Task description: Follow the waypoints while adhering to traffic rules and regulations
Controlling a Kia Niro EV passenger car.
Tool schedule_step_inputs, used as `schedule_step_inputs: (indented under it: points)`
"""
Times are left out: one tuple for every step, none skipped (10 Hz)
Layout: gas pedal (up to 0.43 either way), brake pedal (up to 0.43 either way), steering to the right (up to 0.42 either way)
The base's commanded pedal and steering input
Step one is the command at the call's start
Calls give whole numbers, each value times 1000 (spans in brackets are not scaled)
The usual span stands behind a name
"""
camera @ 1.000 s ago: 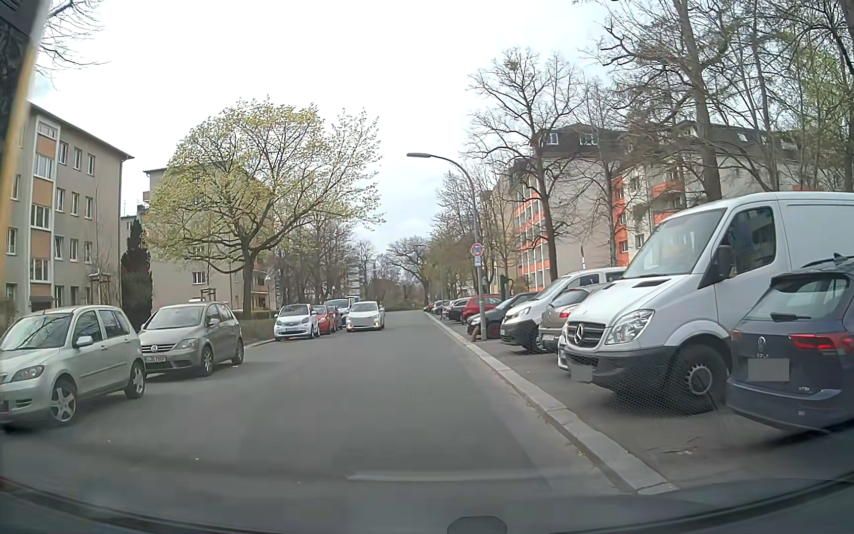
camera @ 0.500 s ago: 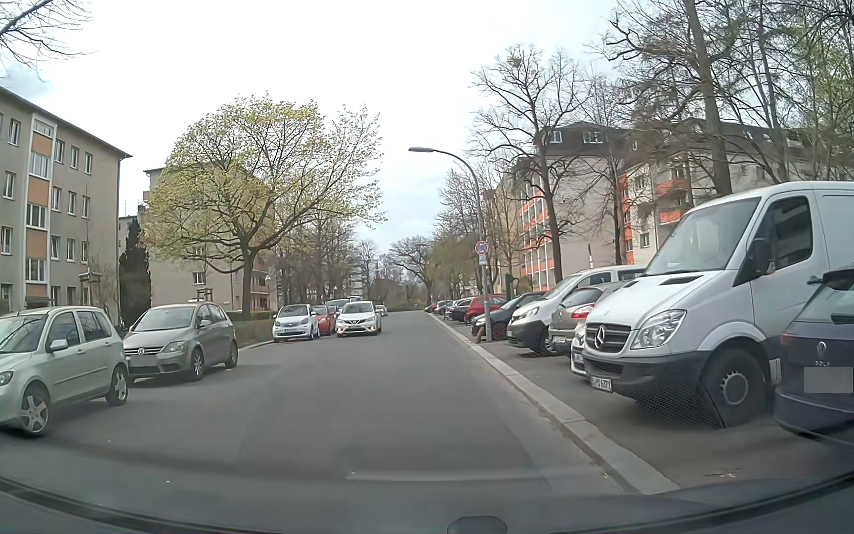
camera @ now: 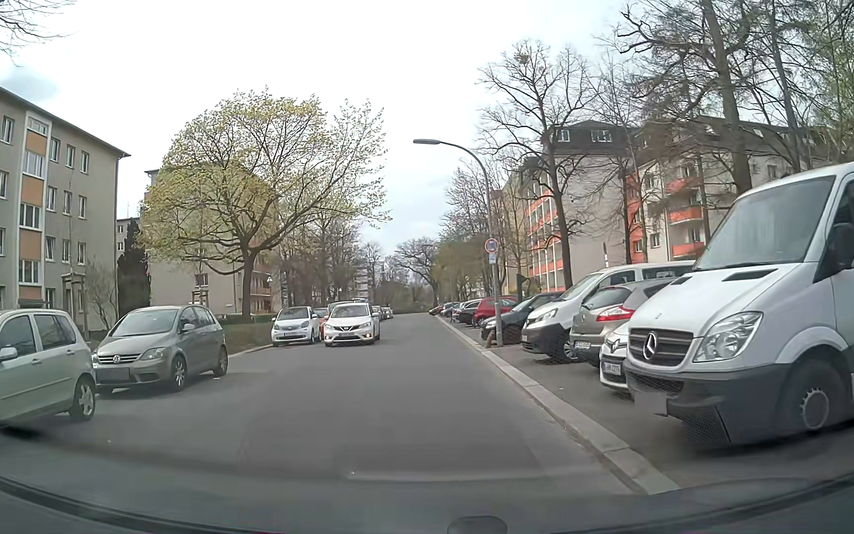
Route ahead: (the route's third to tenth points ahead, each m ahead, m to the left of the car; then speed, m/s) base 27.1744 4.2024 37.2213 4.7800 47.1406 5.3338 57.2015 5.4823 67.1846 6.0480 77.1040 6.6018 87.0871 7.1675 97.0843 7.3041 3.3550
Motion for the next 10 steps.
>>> schedule_step_inputs:
  points:
    - [358, 0, -47]
    - [350, 0, -47]
    - [311, 0, -45]
    - [311, 0, -35]
    - [311, 0, -19]
    - [311, 0, -12]
    - [319, 0, 1]
    - [319, 0, 8]
    - [319, 0, 9]
    - [319, 0, 9]
